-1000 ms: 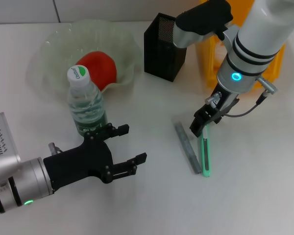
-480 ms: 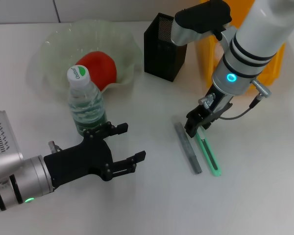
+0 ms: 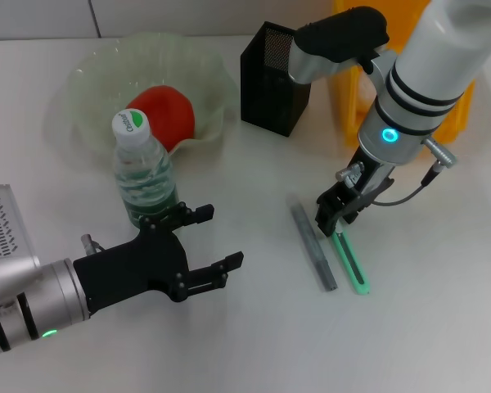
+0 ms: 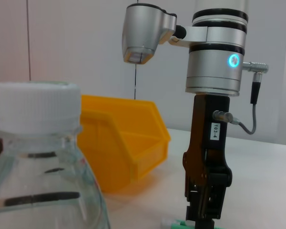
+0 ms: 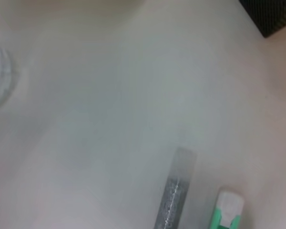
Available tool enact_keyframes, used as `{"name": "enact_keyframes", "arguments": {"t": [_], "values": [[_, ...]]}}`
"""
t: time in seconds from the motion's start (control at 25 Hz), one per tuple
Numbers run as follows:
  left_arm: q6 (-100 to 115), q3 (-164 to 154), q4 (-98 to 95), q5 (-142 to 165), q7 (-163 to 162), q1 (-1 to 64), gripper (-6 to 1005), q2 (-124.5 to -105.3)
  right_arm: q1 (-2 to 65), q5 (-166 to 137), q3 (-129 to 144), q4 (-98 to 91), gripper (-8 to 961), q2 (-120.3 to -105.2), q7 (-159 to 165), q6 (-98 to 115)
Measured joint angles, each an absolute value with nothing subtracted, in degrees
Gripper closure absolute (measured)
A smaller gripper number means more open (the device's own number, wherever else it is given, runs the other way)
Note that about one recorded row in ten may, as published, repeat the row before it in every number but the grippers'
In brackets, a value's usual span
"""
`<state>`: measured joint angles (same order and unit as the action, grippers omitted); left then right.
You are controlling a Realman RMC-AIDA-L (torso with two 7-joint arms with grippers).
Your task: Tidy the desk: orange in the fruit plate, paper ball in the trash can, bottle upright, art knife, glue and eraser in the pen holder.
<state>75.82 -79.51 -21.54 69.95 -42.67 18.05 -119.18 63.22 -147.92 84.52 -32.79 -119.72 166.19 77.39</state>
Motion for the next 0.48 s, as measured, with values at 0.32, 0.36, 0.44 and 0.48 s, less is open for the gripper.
{"name": "enact_keyframes", "arguments": {"t": [0.32, 0.36, 0.44, 0.48], "values": [[75.5, -79.5, -21.2, 69.9, -42.6, 18.0, 197, -119.18, 64.1, -148.4, 84.8, -31.6, 705, -119.67, 165.8, 77.6], [75.5, -79.5, -21.2, 69.9, -42.6, 18.0, 197, -119.18, 64.2, -148.6, 84.8, -31.6, 724, -119.67, 165.8, 77.6], [75.5, -79.5, -21.0, 69.9, -42.6, 18.1, 197, -119.18, 64.2, -149.0, 84.7, -31.8, 763, -119.67, 165.7, 77.8], [75.6, -79.5, -20.9, 69.9, -42.4, 18.2, 197, -119.18, 64.2, -149.0, 84.7, -31.8, 782, -119.67, 165.7, 77.8]]}}
